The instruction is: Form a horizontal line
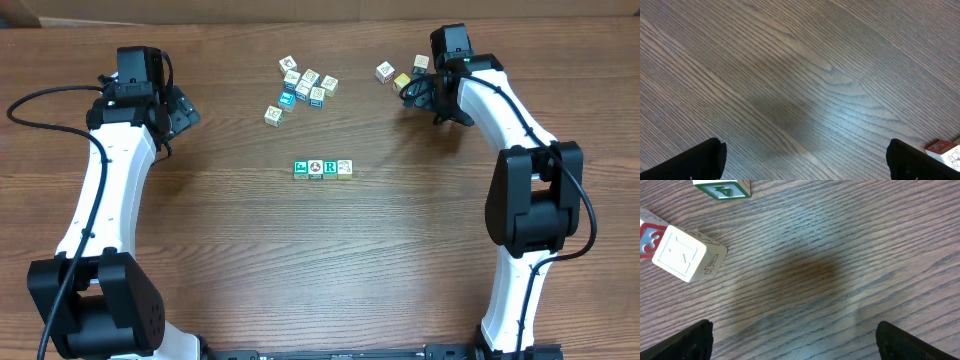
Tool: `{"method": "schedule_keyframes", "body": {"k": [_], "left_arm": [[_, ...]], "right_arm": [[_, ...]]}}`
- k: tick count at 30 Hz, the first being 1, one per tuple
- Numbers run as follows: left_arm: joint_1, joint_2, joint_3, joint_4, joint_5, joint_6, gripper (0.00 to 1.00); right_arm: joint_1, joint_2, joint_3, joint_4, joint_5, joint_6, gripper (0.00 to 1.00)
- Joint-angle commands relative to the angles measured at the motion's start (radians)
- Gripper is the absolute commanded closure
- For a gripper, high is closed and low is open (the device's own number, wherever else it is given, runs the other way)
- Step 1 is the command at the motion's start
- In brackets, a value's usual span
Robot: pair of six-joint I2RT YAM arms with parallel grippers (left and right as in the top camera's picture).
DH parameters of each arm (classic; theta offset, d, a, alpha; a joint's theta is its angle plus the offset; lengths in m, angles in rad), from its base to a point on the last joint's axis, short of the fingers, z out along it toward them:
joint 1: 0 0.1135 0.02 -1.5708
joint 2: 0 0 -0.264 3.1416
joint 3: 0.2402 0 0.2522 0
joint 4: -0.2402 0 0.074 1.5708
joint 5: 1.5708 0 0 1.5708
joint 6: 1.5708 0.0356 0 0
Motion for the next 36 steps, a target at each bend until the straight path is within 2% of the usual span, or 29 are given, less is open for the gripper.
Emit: {"method": "schedule_keyframes", "body": {"k": [1, 23, 36], "left_arm": [[-0.008, -0.003, 0.006, 0.000, 0.003, 0.001, 0.00], [-0.013, -0.002, 0.006, 0.001, 0.003, 0.001, 0.00], [-0.013, -0.165, -0.018, -0.015, 0.003, 0.001, 0.00]], "right_arm": [[0.002, 0.000, -0.005, 0.006, 0.000, 0.003, 0.00], [0.002, 0.000, -0.005, 0.006, 0.000, 0.003, 0.00], [0.002, 0.000, -0.005, 0.006, 0.000, 0.003, 0.00]]}}
